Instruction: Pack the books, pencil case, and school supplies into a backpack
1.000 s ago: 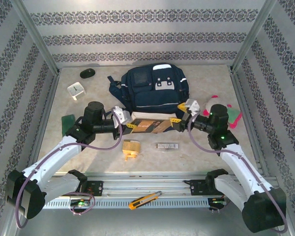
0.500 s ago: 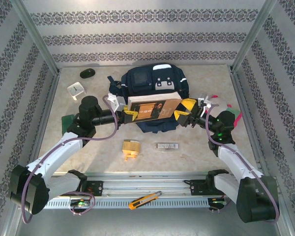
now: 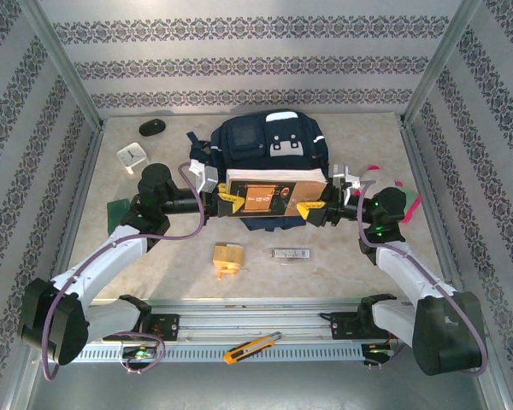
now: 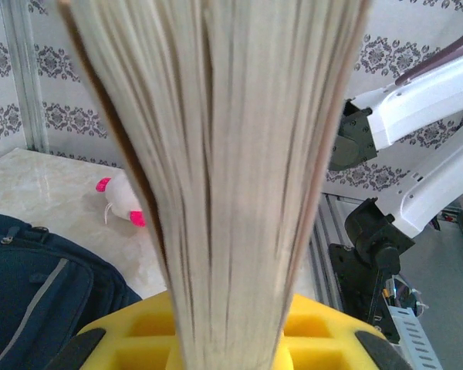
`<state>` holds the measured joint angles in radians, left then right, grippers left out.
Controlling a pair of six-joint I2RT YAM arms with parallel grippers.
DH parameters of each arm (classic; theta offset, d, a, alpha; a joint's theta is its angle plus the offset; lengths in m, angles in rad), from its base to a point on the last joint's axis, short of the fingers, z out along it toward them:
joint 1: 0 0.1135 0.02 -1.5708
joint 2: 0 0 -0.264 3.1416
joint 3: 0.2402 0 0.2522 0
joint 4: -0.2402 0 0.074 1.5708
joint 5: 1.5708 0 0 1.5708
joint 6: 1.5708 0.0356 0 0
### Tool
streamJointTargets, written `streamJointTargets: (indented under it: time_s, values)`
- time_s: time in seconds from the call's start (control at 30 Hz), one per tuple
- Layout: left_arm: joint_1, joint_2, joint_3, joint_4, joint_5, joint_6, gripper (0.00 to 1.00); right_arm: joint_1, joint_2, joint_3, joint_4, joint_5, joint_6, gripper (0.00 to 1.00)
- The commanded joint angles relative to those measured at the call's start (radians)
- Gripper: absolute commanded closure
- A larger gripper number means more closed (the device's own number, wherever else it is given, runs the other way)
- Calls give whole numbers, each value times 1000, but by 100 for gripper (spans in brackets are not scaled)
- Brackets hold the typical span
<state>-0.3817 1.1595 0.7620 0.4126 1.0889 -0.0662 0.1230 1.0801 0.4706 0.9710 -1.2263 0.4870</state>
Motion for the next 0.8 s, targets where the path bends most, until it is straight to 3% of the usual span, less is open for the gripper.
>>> streamJointTargets:
  time_s: [0.0,0.1,0.33,0.4,0.5,0.6,0.7,0.77]
  values:
    - [14,0,42,104,23,-12,100,15,-8,19,58,-78,-1,47]
    - [14,3,35,125,13,-23,100,19,-19,13,58,-66,3,55]
    - [15,22,29,214,40,-83,100,53,-15,9,58,-41,-1,59]
    - [15,31,31,235,38,-105,100,49,-7,5,58,-38,-7,68]
    - [16,33,35,199,18,-88,99,28,-2,2,61,-10,-8,98]
    - [16,10,42,72,-77,-2,85,-14,-4,1,58,5,13,100]
    - [16,-17,64,-110,-211,138,60,-62,-17,-7,42,33,52,100]
    - [14,-19,83,-211,-307,216,48,-94,-22,-21,23,75,86,100]
